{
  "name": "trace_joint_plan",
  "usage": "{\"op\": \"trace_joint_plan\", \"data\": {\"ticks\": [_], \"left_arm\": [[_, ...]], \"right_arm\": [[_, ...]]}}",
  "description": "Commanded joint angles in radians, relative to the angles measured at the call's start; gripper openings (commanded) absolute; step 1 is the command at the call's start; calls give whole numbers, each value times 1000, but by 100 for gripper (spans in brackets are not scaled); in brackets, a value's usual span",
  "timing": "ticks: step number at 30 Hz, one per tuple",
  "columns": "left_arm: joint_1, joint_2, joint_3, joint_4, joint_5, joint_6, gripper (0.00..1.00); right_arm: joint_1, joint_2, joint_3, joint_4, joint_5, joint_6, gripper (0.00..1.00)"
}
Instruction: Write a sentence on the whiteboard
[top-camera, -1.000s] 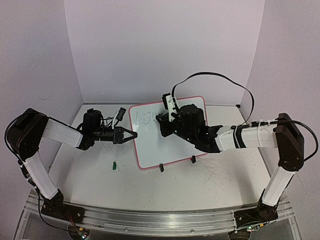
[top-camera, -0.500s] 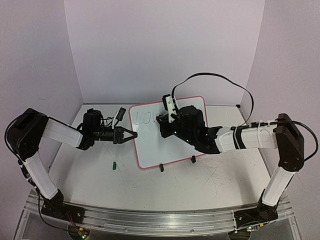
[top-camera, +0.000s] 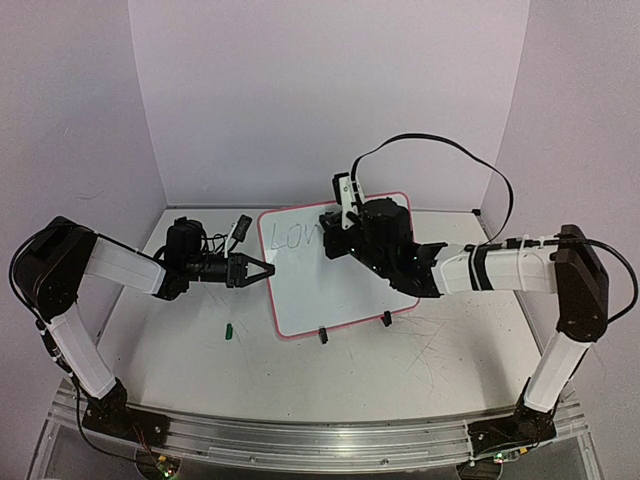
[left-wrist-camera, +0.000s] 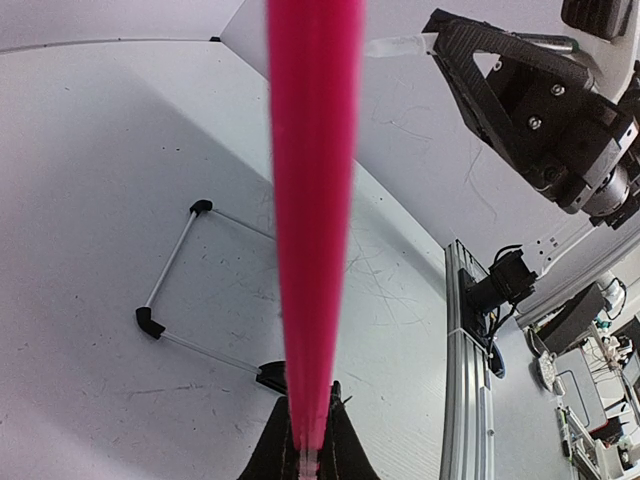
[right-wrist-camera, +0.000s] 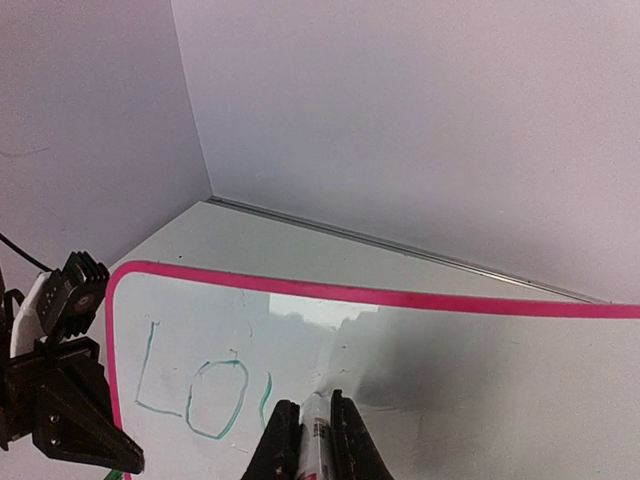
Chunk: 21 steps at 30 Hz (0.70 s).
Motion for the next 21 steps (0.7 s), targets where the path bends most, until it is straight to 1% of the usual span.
{"op": "trace_joint_plan", "data": {"ticks": [1, 4, 7, 10, 12, 21], "left_arm": [[4, 3, 37, 17, 12, 16, 0], [4, 4, 37, 17, 12, 16, 0], [4, 1, 35, 16, 11, 18, 0], [4, 2, 35, 17, 9, 20, 0], [4, 6, 37, 17, 9, 21, 0], [4, 0, 38, 14, 8, 20, 0]], "right_arm": [[-23, 2, 45, 4, 48, -28, 0], [-23, -9, 38, 4, 4, -42, 0], [-13, -105, -50, 56, -99, -47, 0], [-33, -186, -133, 86, -156, 24, 0], [-58, -177, -148, 105, -209, 63, 0], [-63, -74, -75, 70, -216, 43, 0]]}}
